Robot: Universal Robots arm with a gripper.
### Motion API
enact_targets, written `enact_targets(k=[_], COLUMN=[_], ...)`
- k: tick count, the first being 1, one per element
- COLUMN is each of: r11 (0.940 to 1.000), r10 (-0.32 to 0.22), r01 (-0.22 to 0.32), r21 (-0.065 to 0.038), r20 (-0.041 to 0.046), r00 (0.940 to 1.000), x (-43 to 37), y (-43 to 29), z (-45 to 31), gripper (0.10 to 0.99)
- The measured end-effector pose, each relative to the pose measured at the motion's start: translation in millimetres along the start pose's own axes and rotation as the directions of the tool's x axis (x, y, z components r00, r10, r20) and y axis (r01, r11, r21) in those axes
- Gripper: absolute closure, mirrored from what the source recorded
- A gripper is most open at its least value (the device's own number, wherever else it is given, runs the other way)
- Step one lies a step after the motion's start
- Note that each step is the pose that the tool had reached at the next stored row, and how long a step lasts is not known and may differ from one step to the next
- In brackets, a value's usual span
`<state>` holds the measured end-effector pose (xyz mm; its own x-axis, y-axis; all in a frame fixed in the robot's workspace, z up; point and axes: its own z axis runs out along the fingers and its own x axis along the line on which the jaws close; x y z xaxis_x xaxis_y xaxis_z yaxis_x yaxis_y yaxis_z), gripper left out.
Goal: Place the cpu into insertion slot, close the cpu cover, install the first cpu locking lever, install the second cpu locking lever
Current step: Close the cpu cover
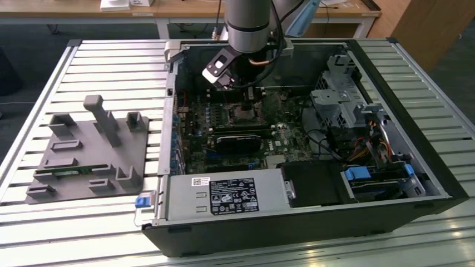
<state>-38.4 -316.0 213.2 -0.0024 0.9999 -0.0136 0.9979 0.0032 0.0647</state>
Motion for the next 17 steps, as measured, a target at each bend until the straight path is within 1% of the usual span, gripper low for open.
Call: enact_targets(k=[4, 11, 14, 17], r11=[1.0000, 1.0000, 1.0000, 1.0000], r10=[0.000, 0.000, 0.000, 0.000], r01=[0.000, 0.000, 0.000, 0.000], r21=[0.000, 0.000, 0.000, 0.000], r20=[-0.0001, 0.0001, 0.0004, 0.0005], r00=[1.0000, 1.0000, 1.0000, 1.0000], x=[0.0, -0.1, -0.1, -0.2], y=[0.2, 0.6, 0.9, 1.3], z=[-2.1, -8.8, -12.8, -19.8], gripper=[0.980, 0.980, 0.980, 0.980])
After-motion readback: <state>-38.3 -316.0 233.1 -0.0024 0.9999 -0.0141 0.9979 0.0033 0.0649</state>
